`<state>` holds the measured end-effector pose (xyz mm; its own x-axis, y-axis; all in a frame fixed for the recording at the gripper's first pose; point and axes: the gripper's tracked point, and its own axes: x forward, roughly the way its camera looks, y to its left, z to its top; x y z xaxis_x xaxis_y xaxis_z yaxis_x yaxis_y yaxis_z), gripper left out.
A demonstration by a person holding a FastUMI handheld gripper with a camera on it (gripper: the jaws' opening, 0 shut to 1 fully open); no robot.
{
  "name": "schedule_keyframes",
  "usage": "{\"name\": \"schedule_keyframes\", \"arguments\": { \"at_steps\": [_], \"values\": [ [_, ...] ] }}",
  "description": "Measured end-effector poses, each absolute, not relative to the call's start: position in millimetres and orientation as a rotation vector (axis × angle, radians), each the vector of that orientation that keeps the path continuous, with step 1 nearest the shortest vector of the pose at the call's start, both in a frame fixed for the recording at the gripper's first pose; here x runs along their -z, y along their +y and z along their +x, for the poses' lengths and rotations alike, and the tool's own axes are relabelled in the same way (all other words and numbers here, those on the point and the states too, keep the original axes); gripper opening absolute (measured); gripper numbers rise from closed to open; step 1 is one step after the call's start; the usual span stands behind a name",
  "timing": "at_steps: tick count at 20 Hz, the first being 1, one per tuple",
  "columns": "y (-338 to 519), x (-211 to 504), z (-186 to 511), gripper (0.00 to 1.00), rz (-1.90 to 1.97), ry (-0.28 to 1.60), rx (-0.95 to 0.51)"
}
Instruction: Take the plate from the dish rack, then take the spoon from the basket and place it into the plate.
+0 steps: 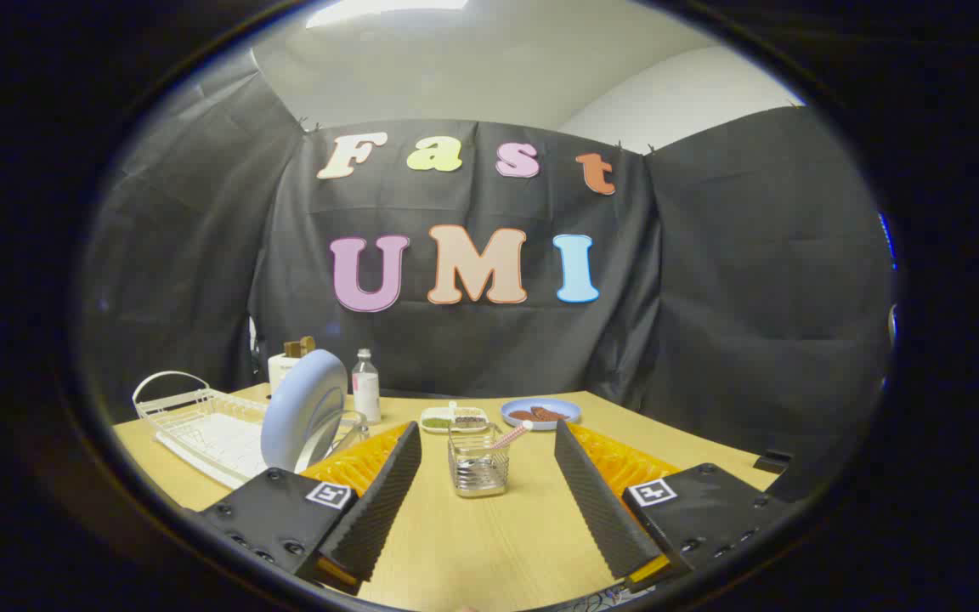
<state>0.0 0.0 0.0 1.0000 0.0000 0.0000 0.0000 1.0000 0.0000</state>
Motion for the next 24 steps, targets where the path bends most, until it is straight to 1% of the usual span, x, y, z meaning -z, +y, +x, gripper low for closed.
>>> {"name": "schedule_keyframes", "arguments": {
  "at_steps": [24],
  "values": [
    [6.8, 3.3, -1.8, 1.0, -0.013, 0.022, -0.012]
  ]
}}
